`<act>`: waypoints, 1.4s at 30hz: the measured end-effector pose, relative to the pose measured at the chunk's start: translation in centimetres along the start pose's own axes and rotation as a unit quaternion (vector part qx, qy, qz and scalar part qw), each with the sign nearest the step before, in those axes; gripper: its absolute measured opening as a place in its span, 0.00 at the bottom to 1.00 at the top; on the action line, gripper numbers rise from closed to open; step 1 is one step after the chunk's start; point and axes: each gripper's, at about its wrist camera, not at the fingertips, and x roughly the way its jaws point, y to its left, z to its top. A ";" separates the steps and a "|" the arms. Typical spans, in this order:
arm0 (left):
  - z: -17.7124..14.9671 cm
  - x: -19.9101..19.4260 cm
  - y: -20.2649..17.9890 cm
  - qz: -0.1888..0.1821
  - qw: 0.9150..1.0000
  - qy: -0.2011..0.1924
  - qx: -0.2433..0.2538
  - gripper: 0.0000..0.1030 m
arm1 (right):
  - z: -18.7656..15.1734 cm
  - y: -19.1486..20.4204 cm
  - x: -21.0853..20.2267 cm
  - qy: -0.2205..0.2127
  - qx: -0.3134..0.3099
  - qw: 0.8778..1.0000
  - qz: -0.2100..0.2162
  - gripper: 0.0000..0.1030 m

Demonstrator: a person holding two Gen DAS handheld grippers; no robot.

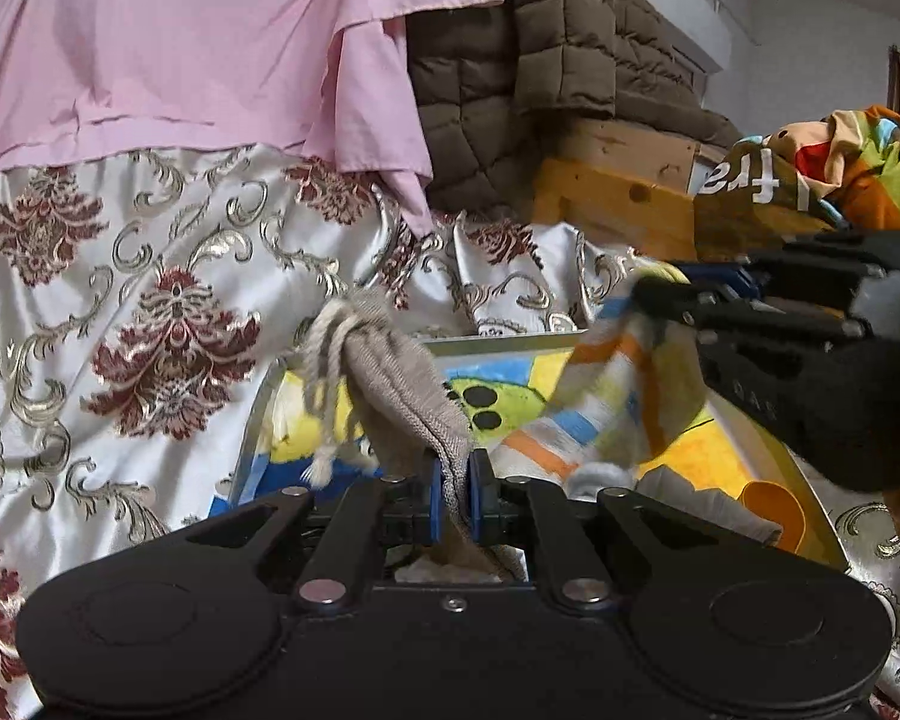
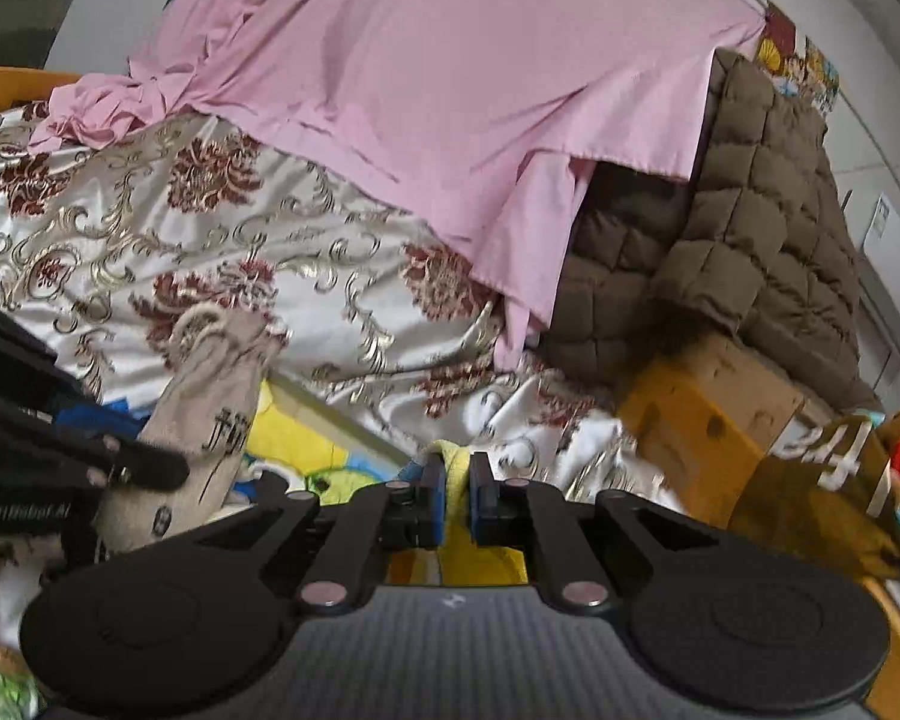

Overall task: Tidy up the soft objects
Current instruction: 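Lower the pouch and towel into the tray and open both tools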

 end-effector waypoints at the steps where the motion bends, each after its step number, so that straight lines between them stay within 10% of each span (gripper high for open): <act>1: -0.1 0.1 0.1 0.002 1.000 0.003 -0.003 0.10 | -0.3 0.1 0.0 0.004 0.003 1.000 0.002 0.08; 16: -0.9 1.3 0.2 0.046 0.998 0.033 -0.030 0.19 | -2.6 -0.7 -0.2 0.041 0.061 0.997 0.030 0.13; 26: -2.0 0.7 0.6 0.071 0.996 0.035 -0.052 0.44 | -2.5 -1.0 -1.2 0.048 0.072 0.996 0.032 0.57; 42: -4.4 -3.7 -0.1 0.076 0.993 0.007 -0.089 0.65 | -3.3 -1.3 -5.9 0.049 0.129 0.990 0.040 0.85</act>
